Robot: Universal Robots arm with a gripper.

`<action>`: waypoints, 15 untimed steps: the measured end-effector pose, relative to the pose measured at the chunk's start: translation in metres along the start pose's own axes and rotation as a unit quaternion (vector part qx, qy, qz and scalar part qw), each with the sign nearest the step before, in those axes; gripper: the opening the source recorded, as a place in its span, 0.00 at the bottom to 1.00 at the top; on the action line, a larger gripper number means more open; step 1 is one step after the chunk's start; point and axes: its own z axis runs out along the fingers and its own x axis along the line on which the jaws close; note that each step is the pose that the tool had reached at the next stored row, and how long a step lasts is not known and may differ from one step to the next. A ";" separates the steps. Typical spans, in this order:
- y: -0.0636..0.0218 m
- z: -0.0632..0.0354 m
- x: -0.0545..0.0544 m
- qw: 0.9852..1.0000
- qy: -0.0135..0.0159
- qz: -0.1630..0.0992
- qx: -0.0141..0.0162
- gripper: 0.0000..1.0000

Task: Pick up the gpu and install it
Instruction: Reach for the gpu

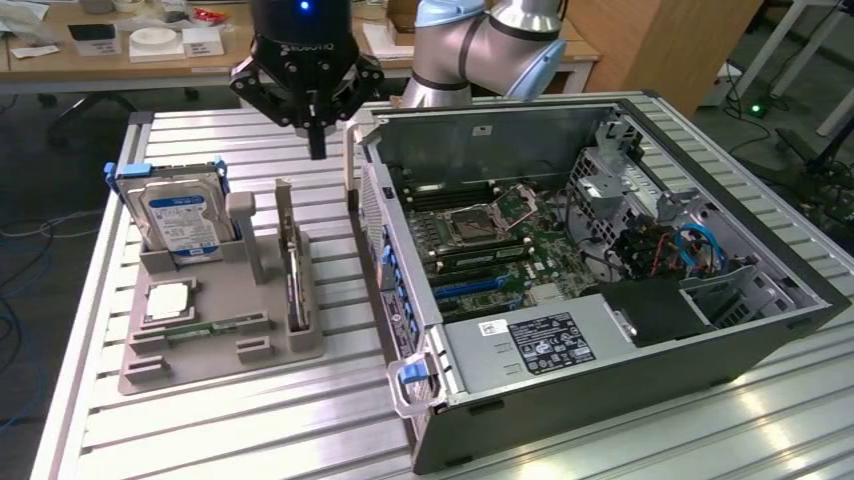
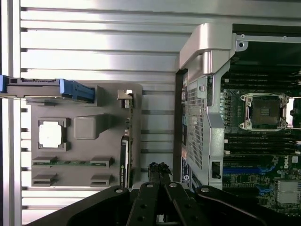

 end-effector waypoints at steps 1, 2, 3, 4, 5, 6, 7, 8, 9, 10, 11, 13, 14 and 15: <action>0.0000 0.0001 0.001 1.000 0.000 0.000 0.000 0.11; 0.0000 0.0000 0.003 1.000 0.000 0.000 0.000 0.11; 0.0000 0.0000 0.004 1.000 0.000 0.000 0.000 0.11; 0.0000 0.0000 0.006 1.000 0.000 0.000 0.000 0.11; 0.0000 0.0000 0.007 1.000 0.000 0.000 0.000 0.11; 0.0000 0.0000 0.009 1.000 0.000 0.000 0.000 0.11; 0.0000 0.0000 0.011 1.000 0.000 0.000 0.000 0.11; 0.0000 -0.0001 0.012 1.000 0.000 0.000 0.000 0.11; 0.0000 -0.0001 0.014 1.000 0.000 0.000 0.000 0.11; 0.0000 0.0000 0.016 1.000 0.000 0.000 0.000 0.11; 0.0000 -0.0001 0.017 1.000 0.000 0.000 0.000 0.11; 0.0000 -0.0001 0.021 1.000 0.000 0.000 0.000 0.11; 0.0000 -0.0001 0.023 1.000 0.000 0.000 0.000 0.11; 0.0000 -0.0001 0.025 1.000 0.000 0.000 0.000 0.11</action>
